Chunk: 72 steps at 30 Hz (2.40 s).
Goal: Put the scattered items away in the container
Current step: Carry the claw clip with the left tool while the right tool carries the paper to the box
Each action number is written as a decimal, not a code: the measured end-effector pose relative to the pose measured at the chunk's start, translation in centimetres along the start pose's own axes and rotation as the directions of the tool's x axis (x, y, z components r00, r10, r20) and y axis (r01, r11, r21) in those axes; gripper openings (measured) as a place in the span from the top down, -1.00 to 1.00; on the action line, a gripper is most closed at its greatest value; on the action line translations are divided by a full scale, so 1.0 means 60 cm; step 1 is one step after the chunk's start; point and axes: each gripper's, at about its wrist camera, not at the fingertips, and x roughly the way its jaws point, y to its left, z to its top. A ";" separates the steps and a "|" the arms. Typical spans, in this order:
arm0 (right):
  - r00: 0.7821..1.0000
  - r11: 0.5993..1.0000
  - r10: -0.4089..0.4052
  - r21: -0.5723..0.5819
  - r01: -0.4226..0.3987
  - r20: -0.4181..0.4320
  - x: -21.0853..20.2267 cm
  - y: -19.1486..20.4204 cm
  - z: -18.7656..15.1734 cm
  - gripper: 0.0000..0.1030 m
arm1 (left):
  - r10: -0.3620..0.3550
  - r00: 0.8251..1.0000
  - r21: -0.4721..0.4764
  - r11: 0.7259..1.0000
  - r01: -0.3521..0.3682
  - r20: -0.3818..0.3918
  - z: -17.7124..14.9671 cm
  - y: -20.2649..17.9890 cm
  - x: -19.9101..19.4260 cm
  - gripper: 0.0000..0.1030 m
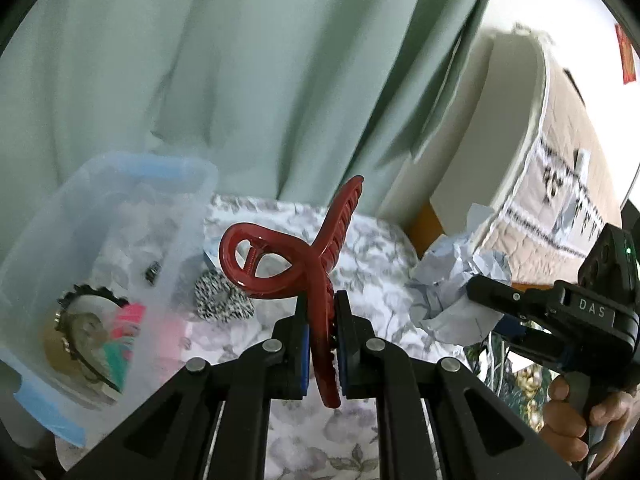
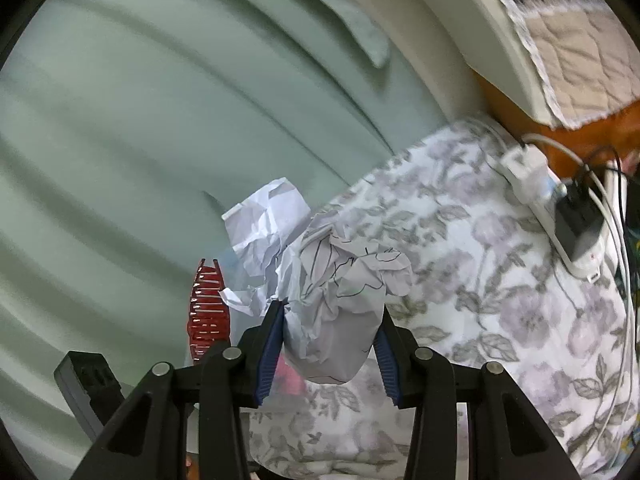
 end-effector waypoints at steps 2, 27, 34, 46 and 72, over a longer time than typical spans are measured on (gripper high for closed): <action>1.000 1.000 0.020 -0.016 -0.019 0.012 -0.011 0.019 0.003 0.11 | 0.003 1.000 -0.009 1.000 -0.002 0.028 0.009 0.006 -0.018 0.79; 0.994 0.969 0.105 -0.219 -0.111 -0.038 0.012 0.195 -0.026 0.11 | 0.105 0.975 -0.187 0.980 -0.067 0.197 0.023 0.151 -0.150 0.79; 0.990 0.956 0.098 -0.268 -0.121 -0.098 0.064 0.232 -0.046 0.11 | 0.125 0.974 -0.264 0.962 -0.072 0.188 0.008 0.203 -0.156 0.79; 0.972 0.938 0.062 -0.319 -0.134 -0.226 0.169 0.284 -0.089 0.11 | 0.159 0.975 -0.361 0.928 -0.095 0.153 -0.021 0.282 -0.151 0.79; 0.946 0.913 0.002 -0.384 -0.134 -0.325 0.278 0.324 -0.123 0.05 | 0.173 0.982 -0.416 0.901 -0.127 0.075 -0.046 0.317 -0.121 0.79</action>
